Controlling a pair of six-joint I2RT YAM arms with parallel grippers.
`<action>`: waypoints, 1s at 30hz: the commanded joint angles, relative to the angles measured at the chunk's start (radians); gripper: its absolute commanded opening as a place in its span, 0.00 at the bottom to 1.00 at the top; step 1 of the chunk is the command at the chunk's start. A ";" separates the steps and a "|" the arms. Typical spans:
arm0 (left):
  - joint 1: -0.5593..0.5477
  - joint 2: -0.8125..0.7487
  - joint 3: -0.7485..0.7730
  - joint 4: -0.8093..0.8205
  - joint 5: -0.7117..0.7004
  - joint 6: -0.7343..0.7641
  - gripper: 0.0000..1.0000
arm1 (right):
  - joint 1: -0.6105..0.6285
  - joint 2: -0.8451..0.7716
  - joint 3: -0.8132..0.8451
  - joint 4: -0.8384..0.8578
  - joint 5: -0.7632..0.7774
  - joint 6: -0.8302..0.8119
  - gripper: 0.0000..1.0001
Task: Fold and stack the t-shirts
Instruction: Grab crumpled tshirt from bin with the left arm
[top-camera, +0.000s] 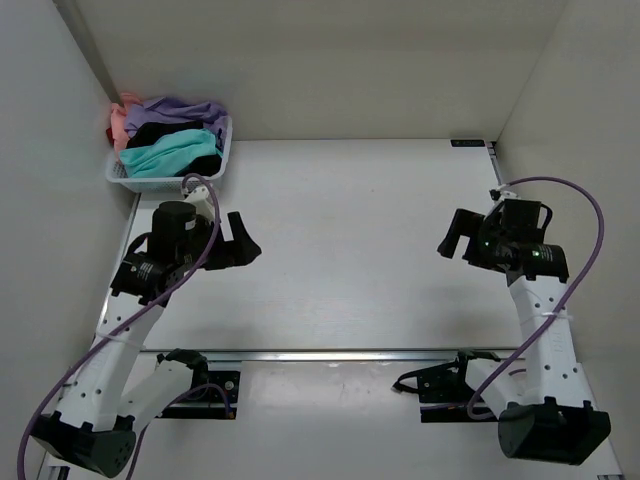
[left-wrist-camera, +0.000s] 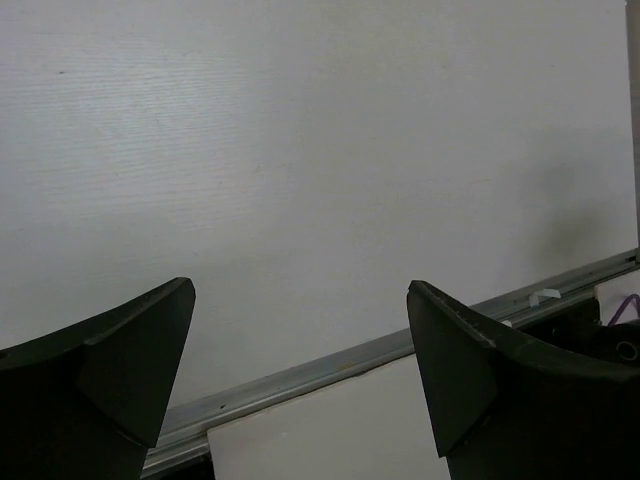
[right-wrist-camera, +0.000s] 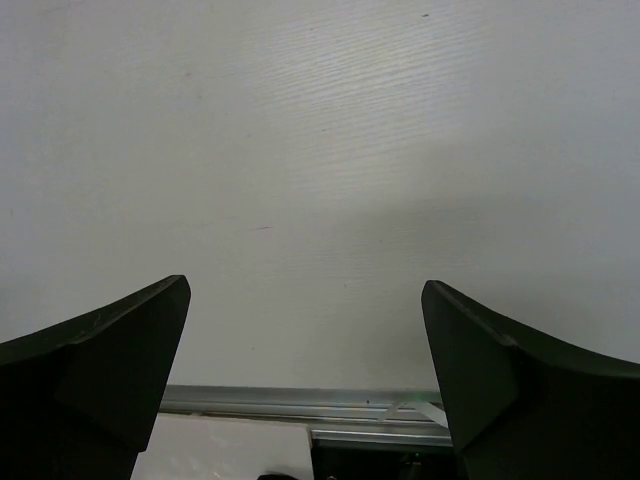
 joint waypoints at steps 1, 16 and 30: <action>0.012 -0.027 -0.010 0.046 0.073 -0.009 0.99 | 0.044 0.046 0.058 0.043 0.026 -0.027 0.99; 0.032 0.009 -0.033 0.523 -0.464 0.309 0.99 | 0.278 0.158 0.211 0.106 0.392 -0.128 0.99; 0.138 0.569 0.298 0.665 -0.620 0.495 0.50 | 0.158 0.265 0.216 0.245 0.418 -0.222 0.21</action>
